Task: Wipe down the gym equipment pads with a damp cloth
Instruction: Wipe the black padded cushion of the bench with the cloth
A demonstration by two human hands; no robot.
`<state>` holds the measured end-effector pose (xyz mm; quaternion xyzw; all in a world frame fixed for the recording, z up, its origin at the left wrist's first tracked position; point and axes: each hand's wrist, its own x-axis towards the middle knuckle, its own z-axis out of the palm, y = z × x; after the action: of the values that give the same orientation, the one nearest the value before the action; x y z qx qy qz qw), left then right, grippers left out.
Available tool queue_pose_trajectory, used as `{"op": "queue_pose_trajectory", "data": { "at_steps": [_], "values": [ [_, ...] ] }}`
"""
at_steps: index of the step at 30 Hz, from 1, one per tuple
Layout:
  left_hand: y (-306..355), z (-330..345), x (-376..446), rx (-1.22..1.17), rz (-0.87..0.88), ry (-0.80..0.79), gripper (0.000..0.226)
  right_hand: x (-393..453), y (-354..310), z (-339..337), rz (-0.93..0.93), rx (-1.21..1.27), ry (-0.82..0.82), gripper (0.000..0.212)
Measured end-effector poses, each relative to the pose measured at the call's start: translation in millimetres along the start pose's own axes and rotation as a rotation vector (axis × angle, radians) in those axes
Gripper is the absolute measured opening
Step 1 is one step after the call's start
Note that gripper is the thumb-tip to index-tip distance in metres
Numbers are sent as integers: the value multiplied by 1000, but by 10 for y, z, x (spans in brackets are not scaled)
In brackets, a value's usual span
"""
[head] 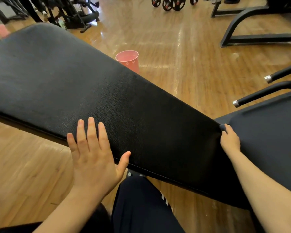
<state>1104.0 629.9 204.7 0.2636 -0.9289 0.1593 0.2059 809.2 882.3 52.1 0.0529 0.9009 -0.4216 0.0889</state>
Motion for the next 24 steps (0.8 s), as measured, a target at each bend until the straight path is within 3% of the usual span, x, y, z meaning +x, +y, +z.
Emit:
{"op": "queue_pose_trajectory", "data": {
  "at_steps": [12, 24],
  "values": [
    [9, 7, 5, 4, 7, 24, 88, 111, 151, -137, 65, 2, -82, 43],
    [-5, 35, 16, 37, 14, 38, 88, 211, 216, -103, 140, -15, -24, 43]
  ]
}}
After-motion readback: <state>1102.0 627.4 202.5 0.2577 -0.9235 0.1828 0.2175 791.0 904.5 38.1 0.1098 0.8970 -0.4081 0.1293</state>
